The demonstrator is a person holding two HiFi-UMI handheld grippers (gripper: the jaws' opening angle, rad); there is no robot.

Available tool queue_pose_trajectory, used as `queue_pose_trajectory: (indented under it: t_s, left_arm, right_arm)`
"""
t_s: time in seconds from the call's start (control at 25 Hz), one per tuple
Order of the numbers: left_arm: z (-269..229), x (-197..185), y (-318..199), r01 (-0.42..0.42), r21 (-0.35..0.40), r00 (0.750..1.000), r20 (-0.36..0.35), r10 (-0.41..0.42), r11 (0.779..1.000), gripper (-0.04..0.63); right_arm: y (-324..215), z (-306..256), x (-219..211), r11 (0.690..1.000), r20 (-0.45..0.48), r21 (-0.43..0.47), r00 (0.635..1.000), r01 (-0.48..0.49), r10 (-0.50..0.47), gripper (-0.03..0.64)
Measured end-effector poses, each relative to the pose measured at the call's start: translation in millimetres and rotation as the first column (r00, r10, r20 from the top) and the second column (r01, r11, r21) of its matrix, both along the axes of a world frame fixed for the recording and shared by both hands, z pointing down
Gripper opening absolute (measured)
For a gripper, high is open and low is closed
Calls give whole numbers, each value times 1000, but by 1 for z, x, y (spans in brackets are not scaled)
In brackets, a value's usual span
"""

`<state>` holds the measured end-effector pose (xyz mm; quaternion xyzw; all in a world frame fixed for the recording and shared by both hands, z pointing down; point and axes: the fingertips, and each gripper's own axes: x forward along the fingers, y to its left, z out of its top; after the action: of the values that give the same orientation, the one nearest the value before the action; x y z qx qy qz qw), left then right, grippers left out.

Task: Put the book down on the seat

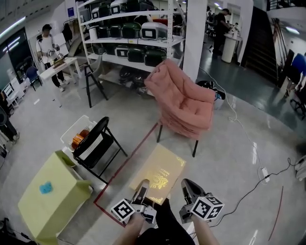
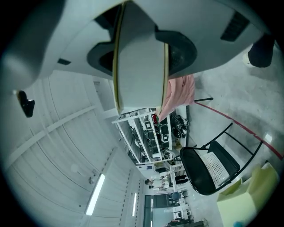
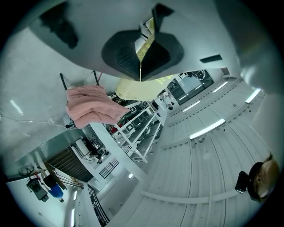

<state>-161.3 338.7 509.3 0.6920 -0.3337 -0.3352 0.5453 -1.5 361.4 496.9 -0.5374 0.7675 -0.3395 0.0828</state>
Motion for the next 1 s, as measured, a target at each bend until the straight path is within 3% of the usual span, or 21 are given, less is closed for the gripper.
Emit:
queue_pose_trajectory:
  t_s: [0.16, 0.24, 0.4, 0.72, 0.8, 0.92, 1.0]
  left_arm:
    - [12, 4, -40, -8, 10, 997, 81, 7, 1000, 230]
    - [13, 9, -63, -9, 6, 997, 73, 9, 1000, 230]
    - [11, 13, -112, 0, 14, 992, 122, -2, 1000, 230]
    - [0, 20, -203, 23, 17, 996, 81, -24, 1000, 230]
    - [4, 21, -224, 23, 15, 994, 102, -25, 1000, 230]
    - [0, 28, -253, 19, 23, 998, 56, -20, 1000, 230]
    - [3, 27, -269, 22, 13, 997, 80, -23, 1000, 230]
  right_arm:
    - [-36, 2, 9, 1000, -13, 3, 1000, 0, 0, 14]
    - [-59, 3, 12, 1000, -9, 5, 1000, 3, -3, 14]
    - [-107, 0, 16, 1000, 2, 13, 1000, 16, -16, 14]
    - [-204, -3, 24, 999, 21, 12, 999, 38, -39, 14]
    - [-226, -1, 26, 999, 28, 10, 999, 42, -43, 14]
    - [-254, 1, 29, 999, 31, 4, 998, 49, -49, 14]
    - [-271, 1, 31, 999, 31, 2, 998, 52, -52, 14]
